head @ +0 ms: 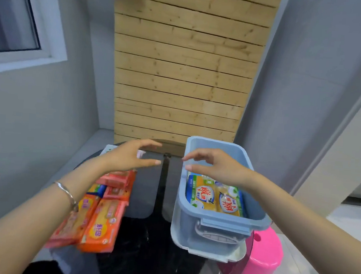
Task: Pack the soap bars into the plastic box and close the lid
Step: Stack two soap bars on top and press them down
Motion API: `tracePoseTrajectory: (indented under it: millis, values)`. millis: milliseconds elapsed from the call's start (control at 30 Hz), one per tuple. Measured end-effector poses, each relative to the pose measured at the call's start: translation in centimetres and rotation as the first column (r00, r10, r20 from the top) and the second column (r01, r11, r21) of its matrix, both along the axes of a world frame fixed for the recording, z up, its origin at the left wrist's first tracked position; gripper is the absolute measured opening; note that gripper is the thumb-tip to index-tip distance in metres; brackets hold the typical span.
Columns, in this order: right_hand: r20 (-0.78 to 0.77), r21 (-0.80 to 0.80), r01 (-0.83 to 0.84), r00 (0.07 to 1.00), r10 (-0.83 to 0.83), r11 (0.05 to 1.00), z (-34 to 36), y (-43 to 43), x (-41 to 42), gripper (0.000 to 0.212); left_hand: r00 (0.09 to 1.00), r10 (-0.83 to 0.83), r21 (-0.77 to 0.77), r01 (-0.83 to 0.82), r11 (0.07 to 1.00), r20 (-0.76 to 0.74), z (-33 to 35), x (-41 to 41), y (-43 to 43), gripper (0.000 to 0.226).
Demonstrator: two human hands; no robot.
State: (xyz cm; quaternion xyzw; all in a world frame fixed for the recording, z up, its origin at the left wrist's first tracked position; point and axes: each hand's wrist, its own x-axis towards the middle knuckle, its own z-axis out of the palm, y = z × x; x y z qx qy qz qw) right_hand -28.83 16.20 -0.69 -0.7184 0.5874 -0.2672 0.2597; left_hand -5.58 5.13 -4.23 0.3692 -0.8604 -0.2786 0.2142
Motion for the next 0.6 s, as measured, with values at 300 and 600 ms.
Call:
tracePoseTrajectory:
  millis: [300, 600]
  values:
    - [0.151, 0.343, 0.100, 0.975, -0.160, 0.934, -3.2, -6.0, 12.5, 0.052, 0.941, 0.337, 0.307, -0.312, 0.899, -0.033, -5.4, 10.6, -1.9, 0.055]
    - [0.446, 0.682, 0.272, 0.581, -0.681, 0.679, -11.3, -8.1, 17.7, 0.054, 0.895, 0.445, 0.489, -0.374, 0.788, -0.032, -9.9, 11.4, -1.9, 0.064]
